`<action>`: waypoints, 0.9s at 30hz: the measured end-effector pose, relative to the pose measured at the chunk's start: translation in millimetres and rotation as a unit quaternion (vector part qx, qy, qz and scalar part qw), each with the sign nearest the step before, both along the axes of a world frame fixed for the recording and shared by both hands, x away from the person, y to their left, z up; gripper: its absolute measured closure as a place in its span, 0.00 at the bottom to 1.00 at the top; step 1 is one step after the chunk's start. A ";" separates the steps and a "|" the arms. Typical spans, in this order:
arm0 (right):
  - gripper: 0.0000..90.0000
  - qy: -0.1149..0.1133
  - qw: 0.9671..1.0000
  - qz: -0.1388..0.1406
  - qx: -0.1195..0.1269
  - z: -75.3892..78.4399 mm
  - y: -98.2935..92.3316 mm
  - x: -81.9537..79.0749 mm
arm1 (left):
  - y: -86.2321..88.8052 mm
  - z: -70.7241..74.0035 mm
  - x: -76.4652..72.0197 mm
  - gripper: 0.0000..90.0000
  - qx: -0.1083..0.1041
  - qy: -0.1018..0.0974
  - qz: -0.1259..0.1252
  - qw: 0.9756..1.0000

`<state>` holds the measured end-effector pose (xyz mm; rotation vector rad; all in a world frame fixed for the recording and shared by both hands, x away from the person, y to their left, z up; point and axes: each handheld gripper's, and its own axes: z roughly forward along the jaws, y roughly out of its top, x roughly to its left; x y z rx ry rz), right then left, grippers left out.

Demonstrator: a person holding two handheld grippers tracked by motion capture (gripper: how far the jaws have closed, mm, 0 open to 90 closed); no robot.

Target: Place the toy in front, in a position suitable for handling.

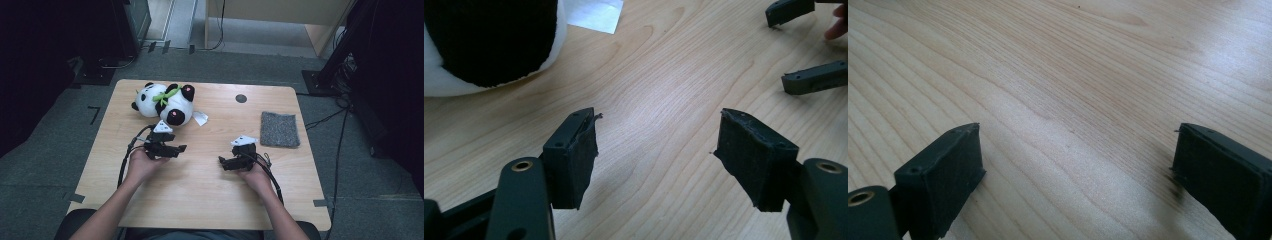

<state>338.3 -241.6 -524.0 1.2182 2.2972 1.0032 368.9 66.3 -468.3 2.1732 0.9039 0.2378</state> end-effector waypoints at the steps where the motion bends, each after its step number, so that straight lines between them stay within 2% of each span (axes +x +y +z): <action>1: 0.06 0.001 1.000 -0.002 0.000 0.1 0.1 -0.4 | 0.8 1.5 0.4 0.36 0.002 -0.001 -0.001 1.000; 5: 0.06 0.002 1.000 -0.004 0.000 0.2 -0.3 -1.2 | 6.0 7.4 2.2 0.36 -0.009 -0.002 0.000 1.000; 6: 0.06 0.002 1.000 -0.004 -0.001 0.2 -0.5 -1.3 | 8.7 9.2 2.9 0.36 -0.022 0.001 -0.001 1.000; 8: 0.06 0.002 1.000 -0.005 0.000 0.1 -0.9 -1.6 | 12.5 11.7 3.3 0.36 -0.031 -0.002 -0.002 1.000; 14: 0.06 0.001 1.000 -0.009 0.000 0.0 -1.0 -2.1 | 17.2 17.1 6.8 0.39 -0.008 -0.006 -0.008 1.000; 21: 0.06 0.003 1.000 -0.014 0.001 0.1 -0.5 -3.4 | 25.5 22.4 16.9 0.41 -0.012 0.006 -0.006 1.000; 24: 0.06 0.002 1.000 -0.014 0.001 0.0 -0.6 -3.3 | 28.7 23.5 22.4 0.41 0.002 0.010 -0.003 1.000; 27: 0.06 0.002 1.000 -0.015 0.002 -0.1 -0.3 -3.3 | 34.8 25.1 25.6 0.42 -0.011 0.010 0.002 1.000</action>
